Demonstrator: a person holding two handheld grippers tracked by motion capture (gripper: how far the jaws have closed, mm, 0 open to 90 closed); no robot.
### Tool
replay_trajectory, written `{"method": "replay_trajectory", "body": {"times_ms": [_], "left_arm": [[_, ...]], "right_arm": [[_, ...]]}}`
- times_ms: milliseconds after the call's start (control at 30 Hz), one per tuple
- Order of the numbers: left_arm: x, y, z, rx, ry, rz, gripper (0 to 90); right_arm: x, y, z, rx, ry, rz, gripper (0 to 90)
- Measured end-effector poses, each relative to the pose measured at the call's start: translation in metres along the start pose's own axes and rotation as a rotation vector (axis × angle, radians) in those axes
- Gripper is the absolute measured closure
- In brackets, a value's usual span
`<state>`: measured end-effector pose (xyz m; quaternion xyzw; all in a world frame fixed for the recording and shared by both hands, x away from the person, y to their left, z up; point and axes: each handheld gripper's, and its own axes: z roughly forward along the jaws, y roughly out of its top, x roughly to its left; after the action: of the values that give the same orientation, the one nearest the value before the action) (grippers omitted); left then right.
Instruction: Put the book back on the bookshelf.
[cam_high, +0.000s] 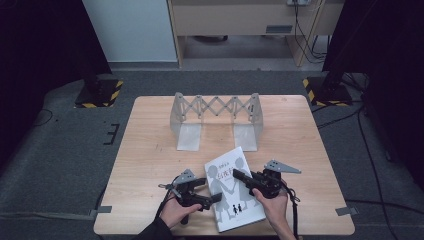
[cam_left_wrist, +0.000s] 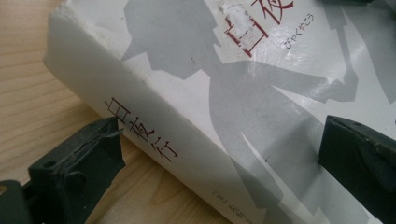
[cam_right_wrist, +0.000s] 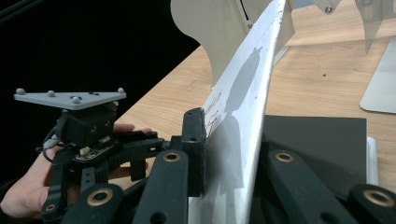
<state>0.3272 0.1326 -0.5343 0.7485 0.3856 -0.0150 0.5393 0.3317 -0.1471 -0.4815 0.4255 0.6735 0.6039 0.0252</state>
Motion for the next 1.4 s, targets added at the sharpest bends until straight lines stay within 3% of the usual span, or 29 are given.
{"method": "replay_trajectory", "body": {"times_ms": [167,467,667,867,1067,1300,1400], "left_arm": [[0.001,-0.002,-0.001,0.004,-0.022,-0.028,0.0],[0.005,-0.001,0.003,0.010,-0.054,-0.056,0.0],[0.004,-0.002,0.002,0.011,-0.053,-0.032,0.0],[0.004,-0.003,0.001,0.034,-0.099,-0.057,0.0],[0.004,-0.002,0.002,0.054,-0.094,-0.064,0.0],[0.010,-0.004,0.006,0.075,-0.097,-0.114,0.3],[0.010,-0.004,0.007,0.073,-0.095,-0.113,0.6]], "right_arm": [[0.002,0.002,-0.001,-0.004,0.016,-0.018,77.3],[0.000,0.002,-0.003,-0.006,0.019,-0.009,77.5],[-0.001,0.003,-0.003,-0.008,0.031,-0.018,77.9],[0.001,0.005,-0.004,-0.021,0.063,-0.028,80.5],[-0.002,0.005,-0.002,-0.010,0.069,-0.014,79.0],[-0.009,0.000,0.004,0.014,0.013,-0.046,67.4],[-0.012,-0.002,0.005,0.040,-0.016,-0.075,61.8]]}}
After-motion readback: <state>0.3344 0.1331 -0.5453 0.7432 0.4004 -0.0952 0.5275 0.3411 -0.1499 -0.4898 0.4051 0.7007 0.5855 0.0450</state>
